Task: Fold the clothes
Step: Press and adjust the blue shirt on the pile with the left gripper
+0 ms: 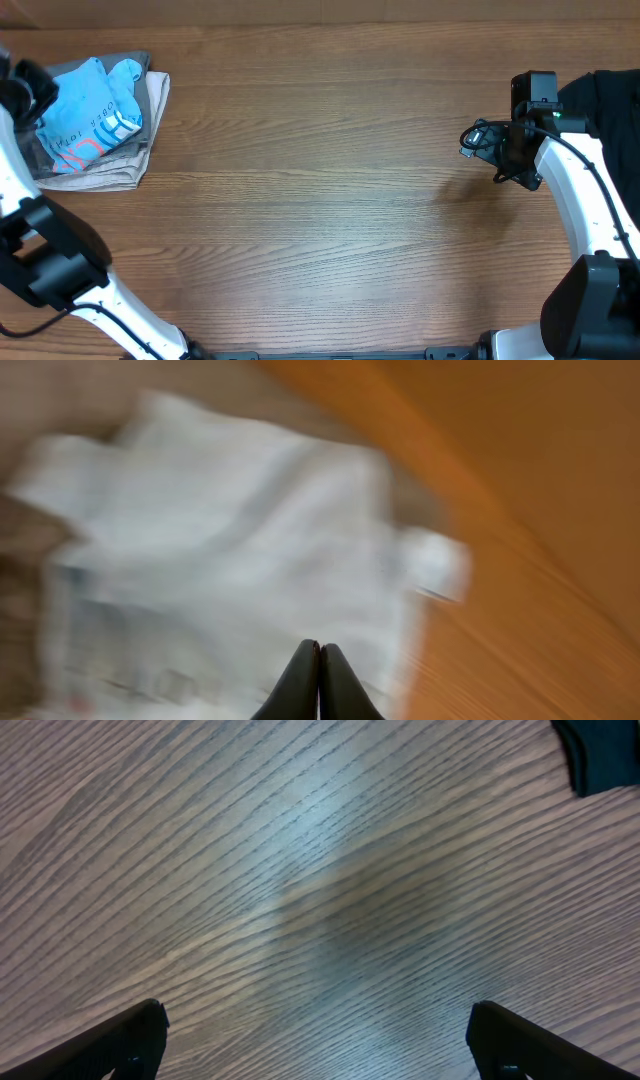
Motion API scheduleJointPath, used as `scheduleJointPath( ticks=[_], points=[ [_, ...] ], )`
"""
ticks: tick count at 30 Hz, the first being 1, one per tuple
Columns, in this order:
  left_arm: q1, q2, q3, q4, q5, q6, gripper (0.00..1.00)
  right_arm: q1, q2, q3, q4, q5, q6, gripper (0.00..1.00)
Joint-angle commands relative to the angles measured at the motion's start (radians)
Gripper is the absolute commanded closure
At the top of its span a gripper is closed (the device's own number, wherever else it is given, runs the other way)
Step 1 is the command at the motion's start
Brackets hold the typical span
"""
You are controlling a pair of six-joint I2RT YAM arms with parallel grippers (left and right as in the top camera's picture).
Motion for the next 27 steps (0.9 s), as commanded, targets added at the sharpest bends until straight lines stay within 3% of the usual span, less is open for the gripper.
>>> scheduleJointPath(
  ticks=[1, 11, 17, 22, 27],
  points=[
    [-0.078, 0.0, 0.011, -0.058, 0.094, -0.01, 0.96, 0.002, -0.01, 0.006, 0.005, 0.013, -0.002, 0.0],
    [-0.193, 0.166, -0.045, -0.088, 0.099, -0.01, 0.96, 0.002, -0.01, 0.006, 0.005, 0.013, -0.002, 0.0],
    [-0.192, 0.214, -0.045, -0.045, 0.32, 0.057, 0.96, 0.002, -0.01, 0.006, 0.005, 0.013, -0.002, 0.0],
    [-0.193, 0.217, -0.093, -0.039, 0.298, 0.15, 0.96, 0.002, -0.01, 0.006, 0.005, 0.013, -0.002, 0.0],
    [-0.191, 0.217, -0.251, 0.085, 0.24, 0.156, 0.96, 0.002, -0.01, 0.006, 0.005, 0.013, -0.002, 0.0]
  ],
)
